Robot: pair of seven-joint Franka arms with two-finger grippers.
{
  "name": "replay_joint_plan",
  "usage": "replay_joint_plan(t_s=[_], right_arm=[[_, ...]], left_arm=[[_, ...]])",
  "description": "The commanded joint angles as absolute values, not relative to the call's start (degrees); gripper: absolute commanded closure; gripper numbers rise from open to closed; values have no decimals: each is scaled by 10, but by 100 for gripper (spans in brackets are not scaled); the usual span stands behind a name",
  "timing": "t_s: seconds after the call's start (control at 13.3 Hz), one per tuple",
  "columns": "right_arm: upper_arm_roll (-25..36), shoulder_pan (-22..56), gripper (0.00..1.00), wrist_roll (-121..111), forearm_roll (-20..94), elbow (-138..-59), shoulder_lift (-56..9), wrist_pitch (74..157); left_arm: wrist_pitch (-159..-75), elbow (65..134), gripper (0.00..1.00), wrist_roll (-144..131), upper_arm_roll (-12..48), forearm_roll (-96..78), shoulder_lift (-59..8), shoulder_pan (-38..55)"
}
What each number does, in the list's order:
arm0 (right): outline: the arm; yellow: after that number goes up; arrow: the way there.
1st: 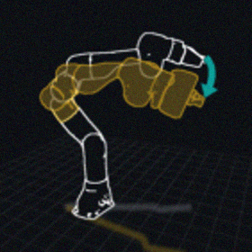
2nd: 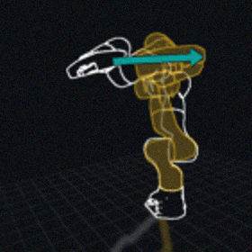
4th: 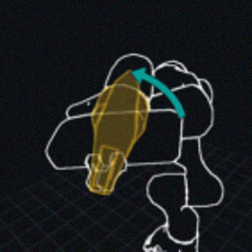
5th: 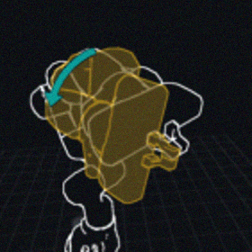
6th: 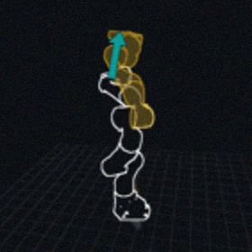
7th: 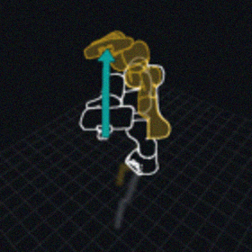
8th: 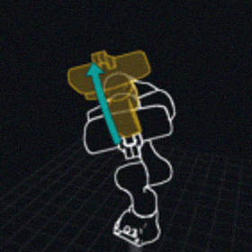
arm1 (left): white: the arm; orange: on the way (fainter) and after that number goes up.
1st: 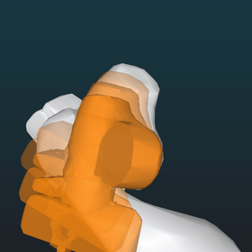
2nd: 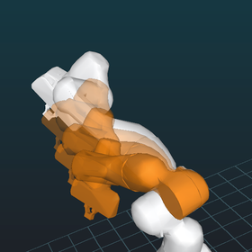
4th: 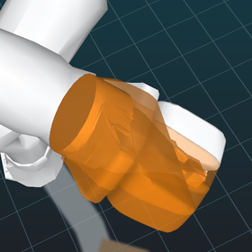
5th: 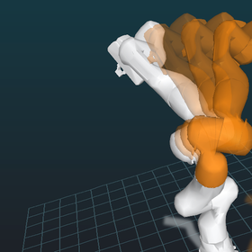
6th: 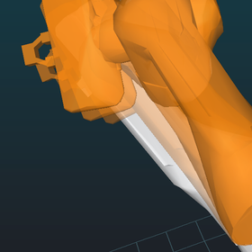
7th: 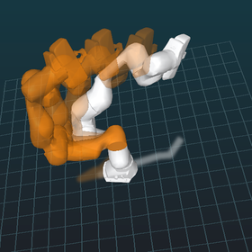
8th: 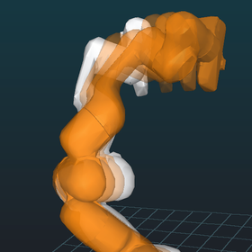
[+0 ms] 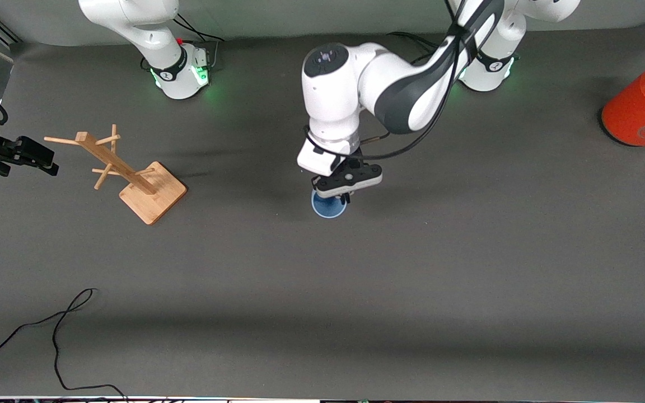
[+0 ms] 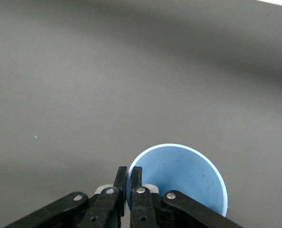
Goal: Rotate and upright cup with both arms
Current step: 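Rotate the cup upright with the left gripper and set it down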
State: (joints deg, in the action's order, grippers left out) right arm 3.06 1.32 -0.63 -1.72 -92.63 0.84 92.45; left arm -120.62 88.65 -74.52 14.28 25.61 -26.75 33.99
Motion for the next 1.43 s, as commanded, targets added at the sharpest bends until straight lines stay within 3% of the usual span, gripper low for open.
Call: replay_joint_plan(t_s=[0.0,0.45,1.13,1.21,1.28,1.36], right_arm=[[35,16,0,-35,-24,-942,16,938],[39,12,0,-47,-17,-946,13,939],[54,13,0,-18,3,-943,14,939],[54,14,0,-18,2,-943,14,940],[54,14,0,-18,1,-943,14,940],[54,14,0,-18,-1,-943,13,939]], left_arm=[[-1279,969,100,-839,141,329,-264,336],[-1300,968,100,-980,141,462,-338,342],[-1252,969,100,-1109,140,552,-357,406],[-1248,969,96,-1114,140,558,-359,411],[-1246,969,73,-1115,140,559,-361,415],[-1246,968,43,-1115,140,559,-361,416]])
